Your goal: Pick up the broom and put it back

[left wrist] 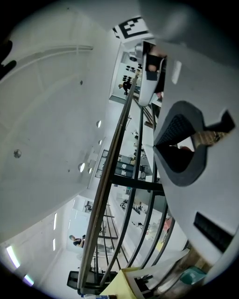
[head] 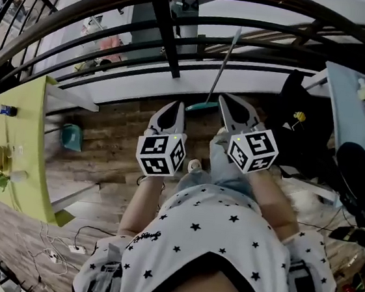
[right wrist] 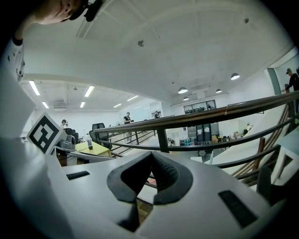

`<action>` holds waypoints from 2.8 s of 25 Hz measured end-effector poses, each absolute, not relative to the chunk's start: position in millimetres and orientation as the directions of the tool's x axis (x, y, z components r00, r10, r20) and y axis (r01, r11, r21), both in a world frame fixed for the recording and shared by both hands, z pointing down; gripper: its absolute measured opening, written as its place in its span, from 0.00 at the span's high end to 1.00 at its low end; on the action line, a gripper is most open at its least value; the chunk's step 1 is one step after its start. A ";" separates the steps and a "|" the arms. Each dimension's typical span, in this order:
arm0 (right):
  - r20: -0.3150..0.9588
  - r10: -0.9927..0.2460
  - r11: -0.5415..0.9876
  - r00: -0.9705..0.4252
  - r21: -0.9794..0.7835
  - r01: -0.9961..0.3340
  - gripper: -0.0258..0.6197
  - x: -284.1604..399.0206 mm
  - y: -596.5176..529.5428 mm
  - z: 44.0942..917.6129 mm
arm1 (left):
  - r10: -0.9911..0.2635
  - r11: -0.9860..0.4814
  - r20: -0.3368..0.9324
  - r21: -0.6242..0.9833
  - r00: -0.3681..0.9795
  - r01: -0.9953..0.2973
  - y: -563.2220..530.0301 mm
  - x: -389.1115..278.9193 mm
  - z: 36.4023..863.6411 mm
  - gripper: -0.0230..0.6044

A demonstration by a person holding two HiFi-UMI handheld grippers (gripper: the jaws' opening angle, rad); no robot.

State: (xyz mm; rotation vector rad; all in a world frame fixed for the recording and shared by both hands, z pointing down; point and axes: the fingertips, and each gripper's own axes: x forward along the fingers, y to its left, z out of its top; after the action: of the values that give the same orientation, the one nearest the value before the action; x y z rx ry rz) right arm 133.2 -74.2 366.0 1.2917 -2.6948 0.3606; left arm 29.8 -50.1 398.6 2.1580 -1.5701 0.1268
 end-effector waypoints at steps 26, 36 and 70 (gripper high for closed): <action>0.296 -0.794 0.513 -0.530 -0.141 -0.847 0.97 194.6 -287.1 462.8 | -0.866 -0.133 0.424 0.311 0.263 -0.941 -198.3 46.1 476.4 0.94; 0.368 -0.788 0.480 -0.494 -0.134 -0.867 0.97 211.2 -352.7 532.0 | -0.852 -0.125 0.460 0.286 0.250 -0.950 -242.5 53.1 515.0 0.94; 0.547 -0.761 0.370 -0.349 -0.075 -0.926 0.72 252.9 -531.6 705.7 | -0.817 -0.080 0.528 0.296 0.233 -0.952 -303.8 61.7 600.6 0.94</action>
State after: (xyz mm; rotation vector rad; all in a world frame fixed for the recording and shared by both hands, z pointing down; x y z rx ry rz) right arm 252.9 -531.6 705.7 1.4628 -2.2136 0.5263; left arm 61.7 -303.8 600.6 1.9292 -1.6179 0.3005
